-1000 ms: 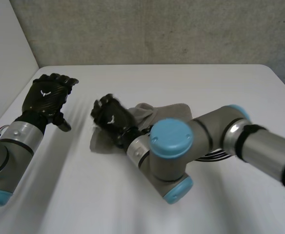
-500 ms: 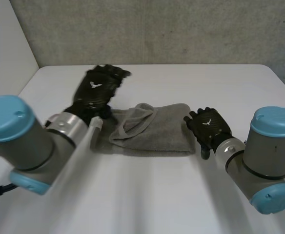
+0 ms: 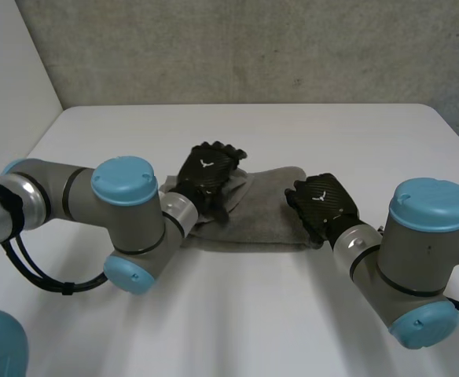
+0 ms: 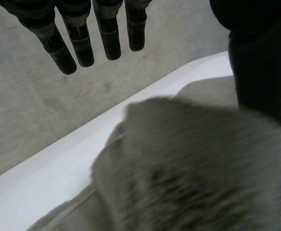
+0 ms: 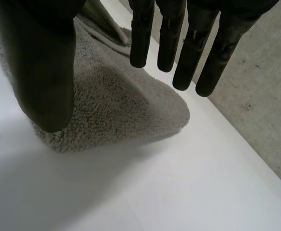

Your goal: Fold the towel.

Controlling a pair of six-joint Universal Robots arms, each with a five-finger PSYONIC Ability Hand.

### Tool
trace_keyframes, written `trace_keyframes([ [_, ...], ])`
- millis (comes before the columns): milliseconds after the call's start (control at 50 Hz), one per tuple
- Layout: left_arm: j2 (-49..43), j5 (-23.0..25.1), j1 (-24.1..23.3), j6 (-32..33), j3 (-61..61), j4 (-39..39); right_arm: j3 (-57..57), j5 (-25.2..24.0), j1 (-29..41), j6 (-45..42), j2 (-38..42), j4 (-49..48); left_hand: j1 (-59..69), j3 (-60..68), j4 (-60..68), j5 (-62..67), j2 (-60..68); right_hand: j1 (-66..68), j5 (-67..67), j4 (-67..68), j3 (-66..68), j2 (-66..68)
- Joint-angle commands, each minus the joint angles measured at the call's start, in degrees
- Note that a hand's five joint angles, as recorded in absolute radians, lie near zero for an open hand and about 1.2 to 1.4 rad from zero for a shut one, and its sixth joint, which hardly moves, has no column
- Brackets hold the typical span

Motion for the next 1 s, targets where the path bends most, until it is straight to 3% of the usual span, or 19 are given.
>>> trace_keyframes([
  [20, -0.1, -5.3, 2.0, 1.6, 0.4, 0.3, -1.2, 0.2, 1.6, 0.2, 2.7, -0.4, -2.1, -1.1, -2.0, -11.5, -1.7, 2.5, 1.7, 2.2, 2.2, 2.5],
  [300, 0.4, -9.3, 9.0, 2.5, -2.8, -0.9, -1.4, 0.6, 3.0, 0.0, 4.7, -0.6, -2.1, -1.1, -2.0, -11.5, -1.7, 9.2, 8.4, 8.9, 8.9, 9.2],
  [600, 8.1, -9.1, 9.5, 2.5, -15.7, -0.2, -2.2, 3.9, 2.4, -0.7, 5.2, -0.6, -2.6, -1.6, -2.5, -12.0, -2.2, 14.5, 13.7, 14.1, 14.1, 14.4],
  [720, 10.9, -9.1, 9.5, 2.5, -19.6, -0.2, -2.4, 4.1, 2.2, -0.8, 6.0, -0.6, -2.7, -1.8, -2.7, -12.1, -2.3, 29.6, 28.8, 29.2, 29.2, 29.6],
  [800, 12.6, -9.1, 9.4, 2.2, -22.3, -0.2, -2.0, 4.6, 1.6, -1.3, 5.9, 0.0, -2.9, -1.9, -2.8, -12.3, -2.5, 50.4, 49.6, 50.0, 50.0, 50.3],
  [1000, 20.7, -8.7, 9.0, 1.7, -28.7, -0.4, 0.9, 4.1, -2.4, -8.0, -0.1, 6.3, -3.6, -2.6, -3.5, -13.0, -3.2, 50.4, 49.6, 50.0, 50.0, 50.4],
])
